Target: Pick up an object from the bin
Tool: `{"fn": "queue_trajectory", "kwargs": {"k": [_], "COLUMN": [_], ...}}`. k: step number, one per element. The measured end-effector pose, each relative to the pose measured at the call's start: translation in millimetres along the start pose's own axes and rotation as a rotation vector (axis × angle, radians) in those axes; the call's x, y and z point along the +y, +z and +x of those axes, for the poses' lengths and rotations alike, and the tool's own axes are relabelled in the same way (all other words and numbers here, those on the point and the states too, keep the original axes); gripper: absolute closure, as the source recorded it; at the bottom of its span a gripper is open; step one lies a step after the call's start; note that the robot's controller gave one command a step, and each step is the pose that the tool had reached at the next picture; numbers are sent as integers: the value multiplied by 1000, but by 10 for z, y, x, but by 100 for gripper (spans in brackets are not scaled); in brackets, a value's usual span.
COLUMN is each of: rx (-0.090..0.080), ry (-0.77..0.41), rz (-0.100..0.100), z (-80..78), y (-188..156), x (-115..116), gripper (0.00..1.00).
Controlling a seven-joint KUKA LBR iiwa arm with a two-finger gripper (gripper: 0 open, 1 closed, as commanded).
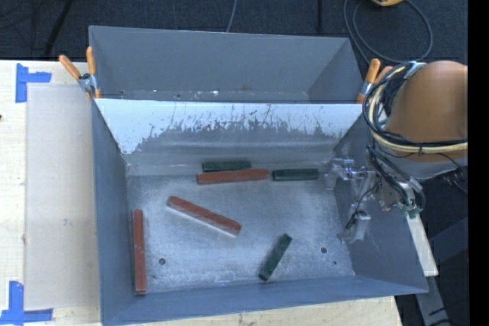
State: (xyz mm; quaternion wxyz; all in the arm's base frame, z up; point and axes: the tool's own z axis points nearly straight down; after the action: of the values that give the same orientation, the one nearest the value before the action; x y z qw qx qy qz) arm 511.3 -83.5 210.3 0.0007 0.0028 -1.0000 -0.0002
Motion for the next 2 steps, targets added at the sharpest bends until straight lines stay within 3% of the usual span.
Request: {"fn": "queue_trajectory", "kwargs": {"k": [1,2], "rx": [0,-6], "ry": [-1,-62], "rz": [0,2], "z": [0,90], "y": [0,304], "x": [0,125], "gripper": [0,0]}}
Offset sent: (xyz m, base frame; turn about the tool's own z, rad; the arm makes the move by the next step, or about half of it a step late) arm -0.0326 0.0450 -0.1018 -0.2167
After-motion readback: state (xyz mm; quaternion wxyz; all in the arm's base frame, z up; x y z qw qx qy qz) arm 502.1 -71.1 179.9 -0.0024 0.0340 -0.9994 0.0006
